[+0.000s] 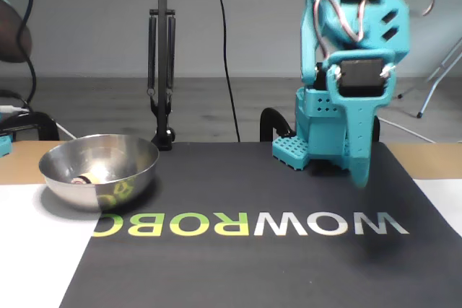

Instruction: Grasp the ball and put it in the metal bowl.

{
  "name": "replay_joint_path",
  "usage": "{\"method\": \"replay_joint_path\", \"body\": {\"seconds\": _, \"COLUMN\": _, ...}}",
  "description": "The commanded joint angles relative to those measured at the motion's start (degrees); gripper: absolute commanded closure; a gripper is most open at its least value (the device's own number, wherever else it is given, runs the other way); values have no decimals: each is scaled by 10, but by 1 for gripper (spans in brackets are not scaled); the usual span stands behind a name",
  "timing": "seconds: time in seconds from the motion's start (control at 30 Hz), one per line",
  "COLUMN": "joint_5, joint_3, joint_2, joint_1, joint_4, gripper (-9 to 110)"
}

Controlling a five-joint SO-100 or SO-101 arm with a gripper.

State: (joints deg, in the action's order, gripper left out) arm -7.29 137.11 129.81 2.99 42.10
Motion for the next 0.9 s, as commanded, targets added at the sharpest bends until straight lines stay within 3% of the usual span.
{"method": "replay_joint_path", "body": {"seconds": 0.0, "joint_5": 3, "joint_3": 58, "joint_2": 71, "joint_1": -4, "joint_4": -51, "gripper": 97}}
{"method": "replay_joint_path", "body": {"seconds": 0.47, "joint_5": 4, "joint_3": 292, "joint_2": 359, "joint_1": -4, "joint_4": -187, "gripper": 97}}
{"method": "replay_joint_path", "body": {"seconds": 0.87, "joint_5": 4, "joint_3": 422, "joint_2": 601, "joint_1": -2, "joint_4": -143, "gripper": 97}}
